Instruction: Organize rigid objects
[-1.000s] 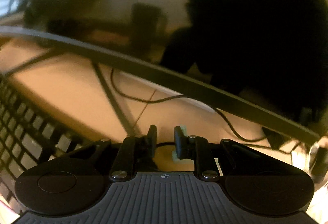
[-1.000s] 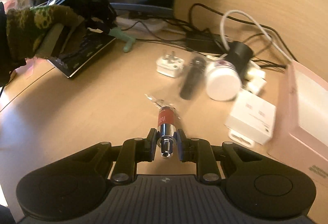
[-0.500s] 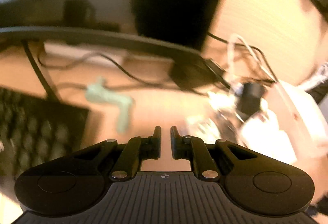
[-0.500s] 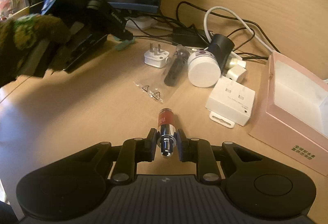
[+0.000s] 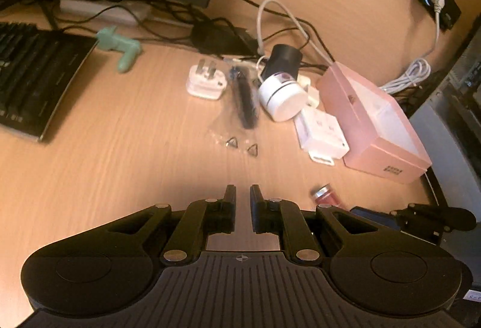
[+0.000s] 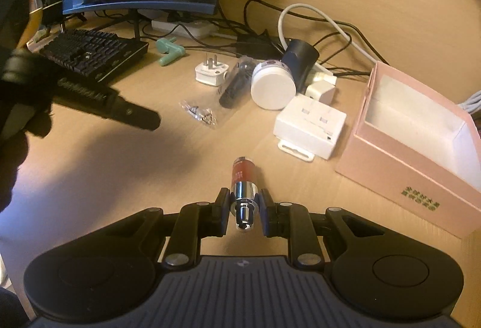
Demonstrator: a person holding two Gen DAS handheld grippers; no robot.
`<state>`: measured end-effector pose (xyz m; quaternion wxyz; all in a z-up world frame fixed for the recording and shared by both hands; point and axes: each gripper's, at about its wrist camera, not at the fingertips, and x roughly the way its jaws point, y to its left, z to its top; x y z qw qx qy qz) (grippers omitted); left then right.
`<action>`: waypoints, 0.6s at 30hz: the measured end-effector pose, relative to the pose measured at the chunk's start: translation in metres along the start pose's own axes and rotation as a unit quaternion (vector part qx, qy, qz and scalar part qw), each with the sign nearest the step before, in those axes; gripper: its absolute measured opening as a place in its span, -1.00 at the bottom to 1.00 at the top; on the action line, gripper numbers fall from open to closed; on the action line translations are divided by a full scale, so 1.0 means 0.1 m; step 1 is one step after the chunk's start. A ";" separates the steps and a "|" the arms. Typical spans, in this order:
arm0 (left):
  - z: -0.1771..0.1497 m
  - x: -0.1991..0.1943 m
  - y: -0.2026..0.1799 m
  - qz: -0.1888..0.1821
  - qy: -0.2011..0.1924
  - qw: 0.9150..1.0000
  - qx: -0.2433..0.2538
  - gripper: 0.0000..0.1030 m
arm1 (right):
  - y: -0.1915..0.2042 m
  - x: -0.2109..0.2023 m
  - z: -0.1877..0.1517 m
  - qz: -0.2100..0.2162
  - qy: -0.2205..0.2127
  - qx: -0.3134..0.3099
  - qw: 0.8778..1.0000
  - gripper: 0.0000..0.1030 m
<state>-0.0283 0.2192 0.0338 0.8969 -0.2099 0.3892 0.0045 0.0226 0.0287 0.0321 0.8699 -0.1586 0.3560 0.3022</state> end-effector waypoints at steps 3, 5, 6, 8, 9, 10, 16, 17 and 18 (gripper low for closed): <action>-0.02 -0.03 0.02 0.011 -0.005 1.000 -0.011 -0.76 | -0.02 -0.01 -0.05 0.002 -0.001 0.000 1.000 -0.57; -0.03 -0.05 0.03 0.013 -0.017 1.000 -0.015 -0.72 | -0.05 -0.01 -0.08 0.006 -0.002 0.005 1.000 -0.37; -0.03 -0.08 0.04 0.012 -0.020 1.000 -0.017 -0.72 | -0.06 -0.01 -0.10 0.007 -0.003 0.008 1.000 -0.21; -0.01 -0.14 0.10 0.005 -0.031 0.999 -0.021 -0.72 | -0.06 0.00 -0.11 0.009 -0.003 0.013 1.000 -0.08; 0.02 -0.18 0.14 0.006 -0.039 0.999 -0.023 -0.72 | -0.07 0.00 -0.12 0.011 -0.002 0.014 1.000 -0.07; 0.05 -0.23 0.19 0.012 -0.049 0.998 -0.026 -0.72 | -0.08 0.01 -0.13 0.011 0.000 0.014 1.000 -0.07; 0.47 -0.28 0.54 0.059 -0.089 0.991 -0.084 -0.72 | -0.12 0.05 -0.18 0.007 0.004 0.031 0.999 0.04; 0.58 -0.25 0.55 0.072 -0.101 0.989 -0.079 -0.71 | -0.11 0.05 -0.18 0.006 0.004 0.030 1.000 0.05; 0.69 -0.19 0.56 0.084 -0.106 0.988 -0.070 -0.71 | -0.10 0.05 -0.17 0.004 0.004 0.030 1.000 0.05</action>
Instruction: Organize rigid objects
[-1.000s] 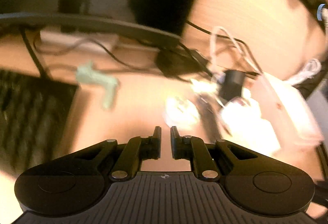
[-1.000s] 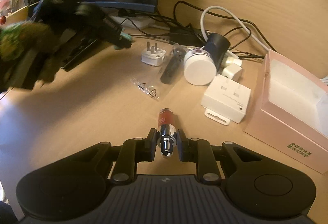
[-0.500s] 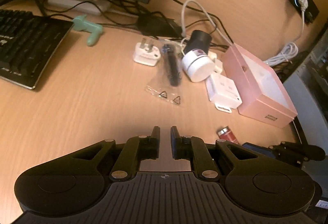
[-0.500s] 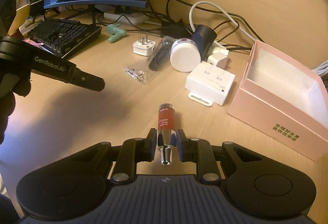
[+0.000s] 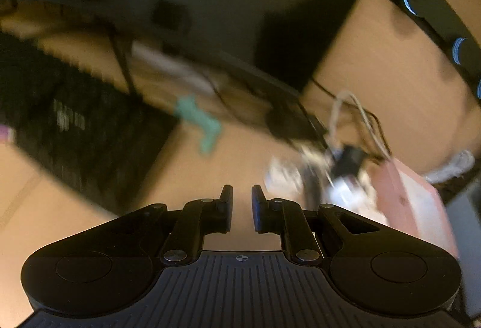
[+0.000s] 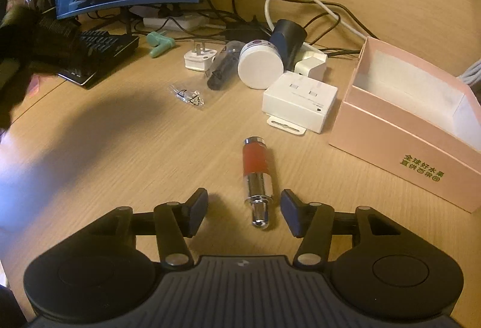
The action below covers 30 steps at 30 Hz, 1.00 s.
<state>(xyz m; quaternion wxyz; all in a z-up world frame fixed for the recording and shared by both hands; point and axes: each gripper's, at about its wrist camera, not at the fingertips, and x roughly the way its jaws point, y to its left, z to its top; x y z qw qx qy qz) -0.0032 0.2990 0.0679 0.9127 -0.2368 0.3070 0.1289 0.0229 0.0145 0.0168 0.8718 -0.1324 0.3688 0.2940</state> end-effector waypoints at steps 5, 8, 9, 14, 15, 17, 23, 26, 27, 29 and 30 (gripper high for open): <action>0.36 0.62 -0.10 0.063 0.019 0.995 0.073 -0.69 | 0.02 -0.01 -0.01 -0.006 -0.002 0.001 1.000 0.08; 0.49 0.93 -0.10 0.104 0.036 0.990 0.091 -0.69 | 0.00 0.00 -0.02 -0.008 -0.002 0.011 1.000 0.16; 0.50 1.01 -0.10 0.110 0.042 0.989 0.094 -0.68 | -0.02 0.00 -0.02 -0.009 -0.002 0.015 1.000 0.21; 0.54 1.29 -0.07 0.123 0.063 0.984 0.115 -0.39 | 0.00 0.03 -0.02 0.002 -0.004 0.018 1.000 0.44; 0.54 1.34 -0.07 0.125 0.072 0.983 0.115 -0.39 | 0.00 0.03 -0.02 0.002 -0.005 0.022 1.000 0.48; 0.52 1.38 -0.11 0.135 0.063 0.980 0.132 -0.46 | -0.01 0.03 -0.03 0.003 -0.008 0.030 1.000 0.50; 0.53 1.42 -0.19 0.150 0.068 0.978 0.131 -0.47 | -0.08 0.02 -0.06 0.021 -0.028 0.069 0.997 0.69; 0.53 1.42 -0.17 0.139 0.068 0.980 0.127 -0.58 | -0.09 0.04 -0.05 0.025 -0.021 0.081 0.996 0.95; 0.52 1.41 -0.16 0.133 0.067 0.981 0.128 -0.61 | -0.07 0.05 -0.04 0.024 -0.016 0.079 0.996 1.00; 0.48 1.37 -0.14 0.124 0.064 0.981 0.133 -0.65 | -0.04 0.07 -0.01 0.016 -0.004 0.069 0.997 1.00; 0.45 1.35 -0.14 0.119 0.063 0.982 0.134 -0.65 | -0.02 0.09 0.01 0.013 0.004 0.057 0.998 1.00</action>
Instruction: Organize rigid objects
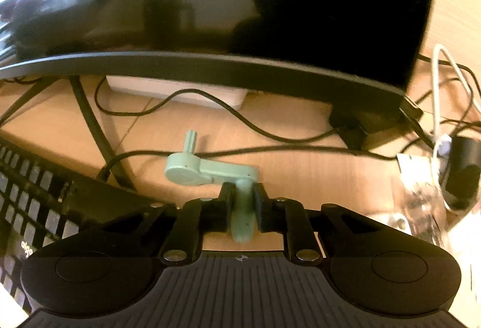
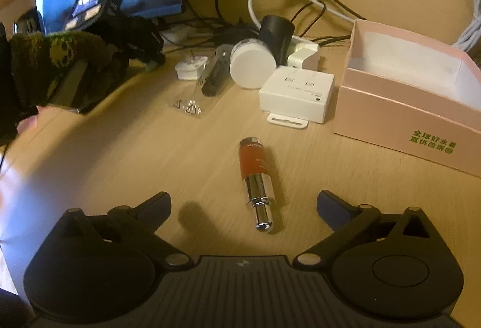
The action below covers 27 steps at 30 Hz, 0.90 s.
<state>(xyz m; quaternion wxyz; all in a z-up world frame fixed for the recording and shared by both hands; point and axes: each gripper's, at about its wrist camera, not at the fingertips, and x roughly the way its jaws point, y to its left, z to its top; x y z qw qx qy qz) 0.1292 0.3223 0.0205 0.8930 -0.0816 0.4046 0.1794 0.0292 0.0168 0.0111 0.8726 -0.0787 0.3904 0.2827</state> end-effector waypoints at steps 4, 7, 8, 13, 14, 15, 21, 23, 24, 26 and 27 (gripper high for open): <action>-0.20 -0.18 0.00 -0.021 0.001 1.000 0.003 -0.66 | 0.06 0.02 0.04 -0.010 0.013 -0.057 0.998 0.80; -0.45 -0.44 -0.05 -0.043 0.002 0.999 0.014 -0.66 | 0.09 0.00 0.09 -0.028 -0.017 -0.080 0.996 0.54; -0.54 -0.54 -0.07 -0.052 0.003 0.999 0.014 -0.66 | 0.10 0.02 0.11 -0.031 -0.023 -0.086 0.996 0.47; -1.01 -1.07 -0.18 -0.107 0.010 0.994 0.007 -0.66 | 0.06 0.13 0.25 0.006 -0.008 -0.079 0.997 -0.29; -1.09 -1.15 -0.20 -0.117 0.010 0.993 0.006 -0.66 | 0.08 0.12 0.27 0.007 -0.001 -0.085 0.996 -0.62; -1.17 -1.25 -0.24 -0.130 0.011 0.991 0.007 -0.66 | 0.10 0.11 0.28 0.007 0.002 -0.090 0.996 -0.61; -1.53 -1.69 -0.60 -0.191 0.008 0.980 0.052 -0.66 | -0.01 -0.25 0.25 0.012 -0.003 -0.084 0.996 -0.61; -1.59 -1.75 -0.74 -0.203 0.006 0.976 0.077 -0.66 | -0.10 -0.42 0.21 0.000 -0.008 -0.075 0.997 -0.61; -1.61 -1.75 -0.80 -0.206 0.006 0.975 0.087 -0.66 | -0.14 -0.52 0.18 -0.009 -0.014 -0.073 0.997 -0.61; -1.66 -1.73 -0.89 -0.211 0.015 0.973 0.096 -0.66 | -0.21 -0.66 0.12 -0.027 -0.023 -0.069 0.997 -0.61; -1.69 -1.72 -0.92 -0.212 0.019 0.972 0.098 -0.66 | -0.24 -0.72 0.09 -0.035 -0.025 -0.066 0.997 -0.61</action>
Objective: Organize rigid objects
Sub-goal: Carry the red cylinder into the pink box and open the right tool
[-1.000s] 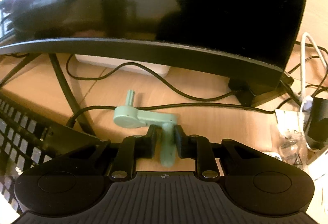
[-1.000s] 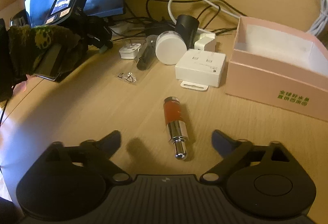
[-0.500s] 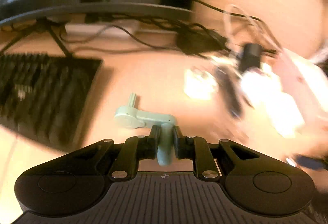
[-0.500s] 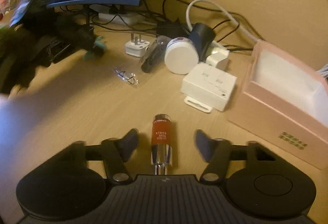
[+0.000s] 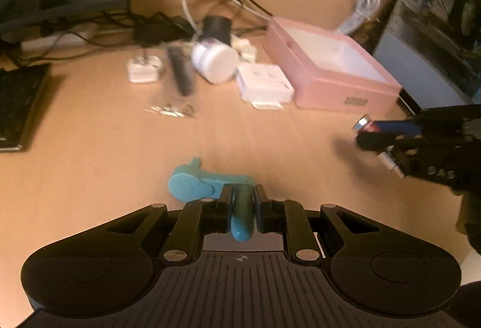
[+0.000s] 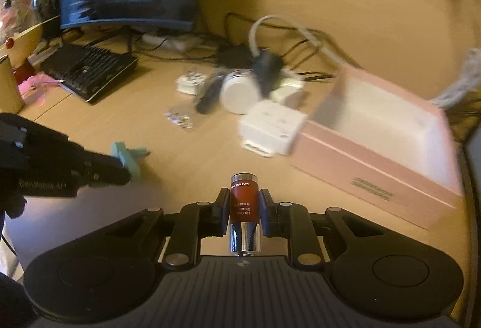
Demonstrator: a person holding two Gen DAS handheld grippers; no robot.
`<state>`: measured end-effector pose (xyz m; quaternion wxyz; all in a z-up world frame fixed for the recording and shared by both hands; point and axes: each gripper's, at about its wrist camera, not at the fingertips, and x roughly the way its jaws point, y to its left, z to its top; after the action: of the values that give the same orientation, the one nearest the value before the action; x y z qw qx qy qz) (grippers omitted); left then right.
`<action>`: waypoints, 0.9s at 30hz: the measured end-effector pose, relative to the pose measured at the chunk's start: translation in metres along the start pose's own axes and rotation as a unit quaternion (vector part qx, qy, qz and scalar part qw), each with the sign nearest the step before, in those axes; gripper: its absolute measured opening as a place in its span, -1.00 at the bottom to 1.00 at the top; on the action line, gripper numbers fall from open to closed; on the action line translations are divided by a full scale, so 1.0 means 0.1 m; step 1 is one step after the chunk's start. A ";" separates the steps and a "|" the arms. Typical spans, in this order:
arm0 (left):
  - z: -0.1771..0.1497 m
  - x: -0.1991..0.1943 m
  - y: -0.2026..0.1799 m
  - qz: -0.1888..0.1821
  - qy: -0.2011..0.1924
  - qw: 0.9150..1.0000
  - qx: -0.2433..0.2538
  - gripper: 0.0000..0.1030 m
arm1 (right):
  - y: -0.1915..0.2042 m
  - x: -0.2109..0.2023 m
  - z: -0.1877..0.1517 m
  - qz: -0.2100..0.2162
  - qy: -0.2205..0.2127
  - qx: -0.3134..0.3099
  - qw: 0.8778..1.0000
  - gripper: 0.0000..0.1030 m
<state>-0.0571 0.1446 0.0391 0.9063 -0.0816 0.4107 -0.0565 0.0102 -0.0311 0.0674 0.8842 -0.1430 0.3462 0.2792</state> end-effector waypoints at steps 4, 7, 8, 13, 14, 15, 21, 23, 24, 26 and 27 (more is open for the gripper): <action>-0.01 0.08 -0.09 -0.009 0.014 1.000 0.009 -0.66 | -0.14 -0.13 -0.15 -0.019 0.009 0.024 1.000 -0.61; -0.03 0.19 -0.12 -0.007 0.043 0.999 0.010 -0.66 | -0.23 -0.17 -0.26 -0.027 0.018 0.045 0.998 -0.61; -0.03 0.22 -0.14 -0.008 0.041 0.999 0.014 -0.66 | -0.25 -0.18 -0.29 -0.029 0.020 0.049 0.998 -0.61; 0.06 0.31 -0.24 -0.009 0.053 0.998 0.036 -0.67 | -0.35 -0.23 -0.44 -0.041 0.034 0.072 0.996 -0.61; 0.06 0.31 -0.25 -0.017 0.052 0.998 0.035 -0.67 | -0.36 -0.25 -0.47 -0.043 0.035 0.074 0.996 -0.61; 0.05 0.30 -0.26 -0.024 0.046 0.998 0.035 -0.67 | -0.37 -0.27 -0.48 -0.046 0.034 0.075 0.996 -0.61; 0.48 -0.02 -0.45 -0.093 -0.043 0.994 0.038 -0.95 | -0.48 -0.55 -0.35 -0.062 -0.005 0.073 0.995 -0.61; 0.87 -0.15 -0.55 -0.116 -0.090 0.988 0.045 -0.95 | -0.53 -0.68 -0.14 -0.071 -0.037 0.058 0.995 -0.62; 1.05 -0.20 -0.61 -0.122 -0.112 0.985 0.054 -0.95 | -0.58 -0.75 0.01 -0.081 -0.060 0.046 0.994 -0.62; 1.43 -0.29 -0.73 -0.128 -0.158 0.977 0.068 -0.95 | -0.68 -0.82 0.31 -0.097 -0.095 0.037 0.990 -0.62; 1.62 -0.31 -0.78 -0.131 -0.177 0.973 0.071 -0.94 | -0.74 -0.84 0.43 -0.104 -0.108 0.036 0.988 -0.62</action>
<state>0.0418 0.0898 0.1826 0.9528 -0.0785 0.2242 -0.1889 0.0263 -0.1038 0.1610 0.9450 -0.1152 0.2423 0.1870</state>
